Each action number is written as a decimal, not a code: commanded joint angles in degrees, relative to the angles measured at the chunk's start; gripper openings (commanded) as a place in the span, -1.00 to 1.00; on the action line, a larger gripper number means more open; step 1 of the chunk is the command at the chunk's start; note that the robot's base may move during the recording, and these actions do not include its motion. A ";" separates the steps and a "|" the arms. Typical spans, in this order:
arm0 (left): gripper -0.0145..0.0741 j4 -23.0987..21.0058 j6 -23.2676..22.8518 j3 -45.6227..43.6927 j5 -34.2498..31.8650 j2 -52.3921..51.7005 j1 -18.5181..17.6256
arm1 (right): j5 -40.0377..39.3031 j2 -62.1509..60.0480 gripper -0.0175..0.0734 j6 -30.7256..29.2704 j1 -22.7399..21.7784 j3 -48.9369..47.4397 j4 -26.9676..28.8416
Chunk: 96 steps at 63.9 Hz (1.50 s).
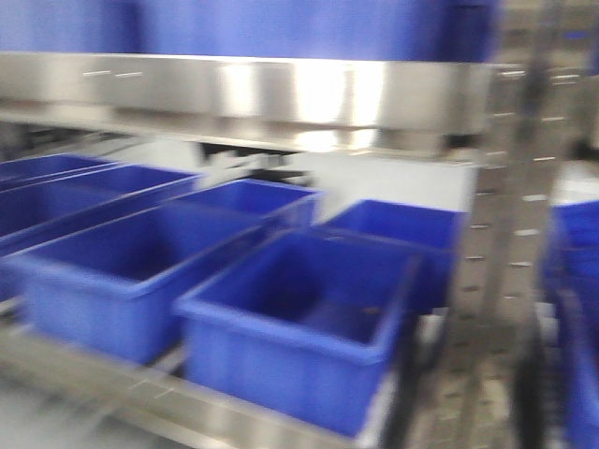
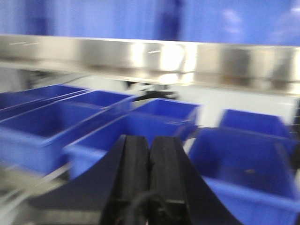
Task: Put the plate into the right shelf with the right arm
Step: 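Approach the steel shelf holding the plate in the right gripper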
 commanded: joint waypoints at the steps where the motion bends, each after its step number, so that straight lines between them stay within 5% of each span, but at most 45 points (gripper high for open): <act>1: -0.78 -0.12 -0.14 0.45 -5.10 -0.67 0.01 | -4.99 1.15 -0.47 -0.07 -0.12 -1.51 -0.65; 96: -0.78 -0.12 -0.14 0.45 -5.10 -0.67 0.01 | -5.08 1.15 -0.47 -0.07 -0.12 -1.51 -0.65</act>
